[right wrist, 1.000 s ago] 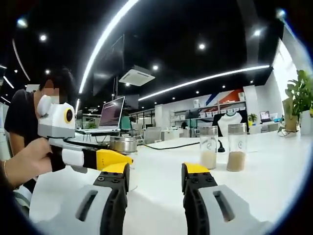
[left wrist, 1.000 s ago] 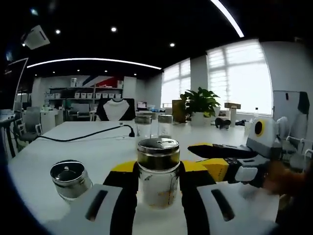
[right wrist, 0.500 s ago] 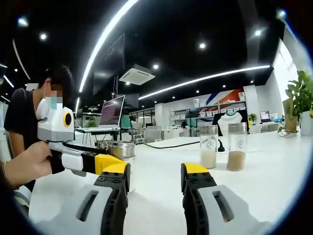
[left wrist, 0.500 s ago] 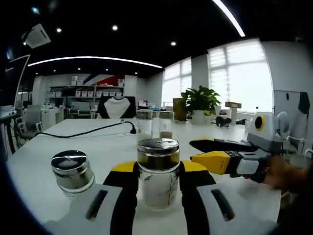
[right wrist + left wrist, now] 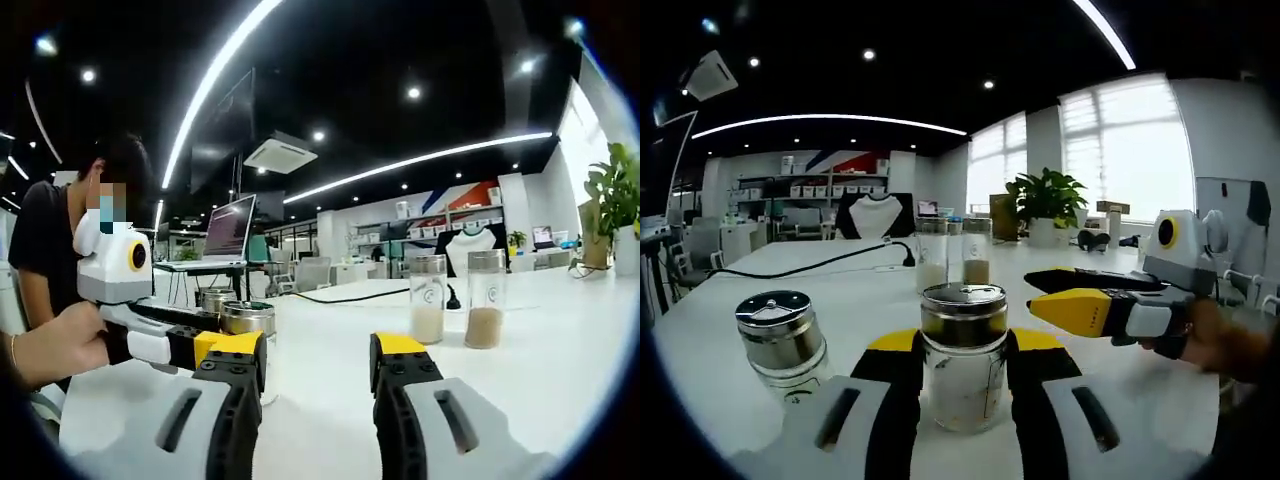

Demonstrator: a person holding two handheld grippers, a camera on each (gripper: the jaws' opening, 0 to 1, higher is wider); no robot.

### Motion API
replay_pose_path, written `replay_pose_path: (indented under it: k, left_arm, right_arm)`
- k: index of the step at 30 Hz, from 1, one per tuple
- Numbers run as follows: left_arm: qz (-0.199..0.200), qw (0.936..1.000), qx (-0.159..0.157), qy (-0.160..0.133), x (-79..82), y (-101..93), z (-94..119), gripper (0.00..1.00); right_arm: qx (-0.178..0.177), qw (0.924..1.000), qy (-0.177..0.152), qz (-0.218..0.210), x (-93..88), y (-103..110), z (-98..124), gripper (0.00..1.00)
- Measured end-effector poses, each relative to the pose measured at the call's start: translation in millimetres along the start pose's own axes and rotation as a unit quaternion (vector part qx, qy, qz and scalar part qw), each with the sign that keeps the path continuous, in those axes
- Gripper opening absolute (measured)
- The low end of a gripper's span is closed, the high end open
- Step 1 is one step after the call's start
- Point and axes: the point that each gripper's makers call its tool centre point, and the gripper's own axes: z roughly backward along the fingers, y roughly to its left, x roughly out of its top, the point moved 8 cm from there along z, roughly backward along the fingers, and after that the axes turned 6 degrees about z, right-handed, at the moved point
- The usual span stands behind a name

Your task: Rotate the seasoning bottle until the label or dispensing opening points toward the visible target arrow and the bottle remains upright within the marked orientation range

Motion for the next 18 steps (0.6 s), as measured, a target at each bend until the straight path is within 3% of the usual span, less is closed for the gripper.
replay_pose_path:
  k: [7,9,13,18]
  left_arm:
    - [-0.012,0.9999,0.000,0.004,0.1,-0.8,-0.3,0.35]
    - [-0.037,0.9991,0.012,0.019,1.5,-0.8,-1.2,0.35]
    - [-0.049,0.9985,0.012,0.019,3.0,-3.3,-1.2,0.35]
    - [-0.044,0.9989,0.010,0.014,3.2,-3.1,-0.1,0.35]
  right_arm:
    - [0.001,1.0000,0.002,0.000,-0.8,0.6,-0.7,0.40]
    - [0.001,1.0000,0.003,-0.001,-0.9,0.9,-1.0,0.40]
    - [0.002,1.0000,0.004,0.002,-1.1,1.9,-1.3,0.40]
    - [0.002,1.0000,0.004,0.001,-1.4,1.5,-1.6,0.40]
